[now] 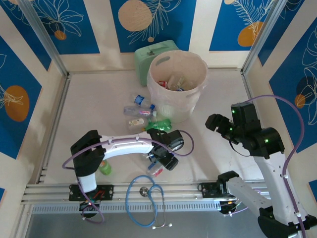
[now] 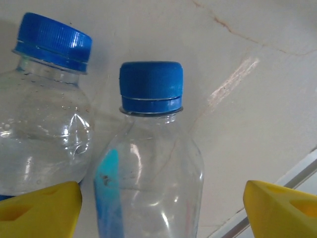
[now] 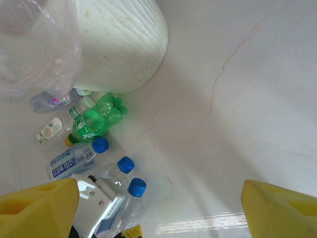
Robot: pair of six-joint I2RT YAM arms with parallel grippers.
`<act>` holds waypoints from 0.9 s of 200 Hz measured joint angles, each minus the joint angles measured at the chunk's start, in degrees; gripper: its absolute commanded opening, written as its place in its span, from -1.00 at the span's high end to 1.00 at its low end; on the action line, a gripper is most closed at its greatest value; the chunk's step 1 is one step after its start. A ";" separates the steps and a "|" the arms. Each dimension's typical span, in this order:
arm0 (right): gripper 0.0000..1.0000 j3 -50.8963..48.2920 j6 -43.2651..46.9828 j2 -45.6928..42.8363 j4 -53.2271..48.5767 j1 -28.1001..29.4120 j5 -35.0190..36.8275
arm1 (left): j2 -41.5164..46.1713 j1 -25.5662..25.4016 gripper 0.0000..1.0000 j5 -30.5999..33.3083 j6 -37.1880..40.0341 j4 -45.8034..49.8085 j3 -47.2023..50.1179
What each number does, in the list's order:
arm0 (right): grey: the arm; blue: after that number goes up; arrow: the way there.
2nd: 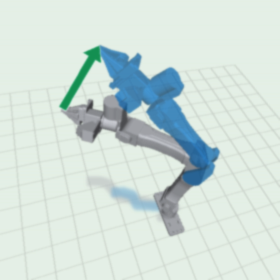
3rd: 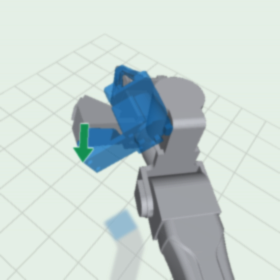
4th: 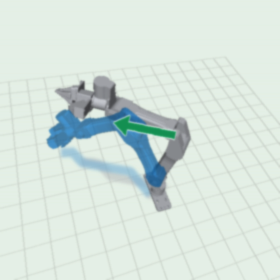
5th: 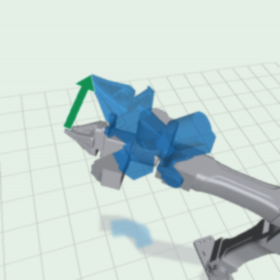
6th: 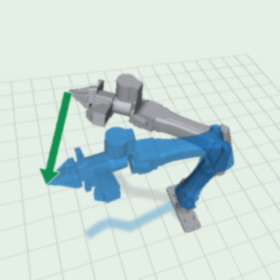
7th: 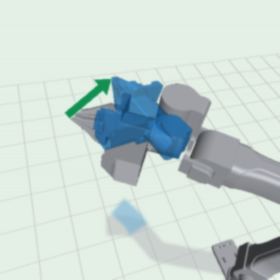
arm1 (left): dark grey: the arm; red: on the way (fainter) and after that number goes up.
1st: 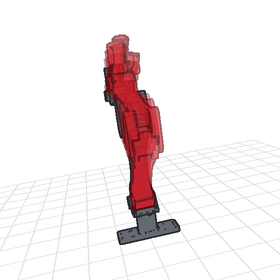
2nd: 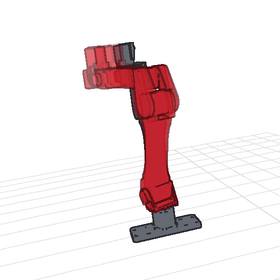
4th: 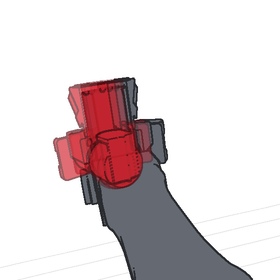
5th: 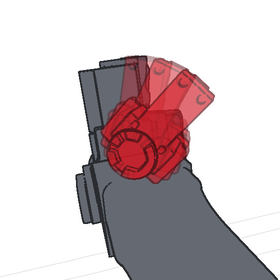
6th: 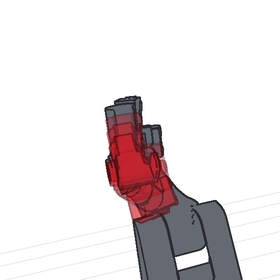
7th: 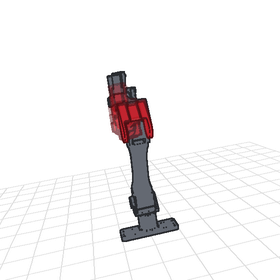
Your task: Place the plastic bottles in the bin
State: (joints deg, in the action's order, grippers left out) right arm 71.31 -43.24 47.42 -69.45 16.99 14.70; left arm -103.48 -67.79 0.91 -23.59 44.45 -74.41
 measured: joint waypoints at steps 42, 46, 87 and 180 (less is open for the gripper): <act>-0.71 0.33 0.44 0.04 -0.44 -0.63 -0.17 | -2.16 0.00 -0.53 -1.62 0.11 -0.81 0.00; -0.71 0.33 0.44 0.04 -0.46 -0.63 -0.20 | -2.36 0.00 -0.53 -1.77 0.13 -0.90 0.02; -0.71 0.50 0.83 0.07 -0.52 -1.07 -0.24 | -3.58 0.00 -0.42 -2.62 0.02 -1.81 0.04; -0.70 0.70 0.83 -0.02 -0.52 -1.57 -0.35 | -3.45 -0.09 -0.07 -2.73 0.00 -1.60 0.11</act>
State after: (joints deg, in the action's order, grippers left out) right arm 72.01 -42.41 47.40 -69.97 15.42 14.35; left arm -106.94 -67.88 -1.83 -23.59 42.85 -74.30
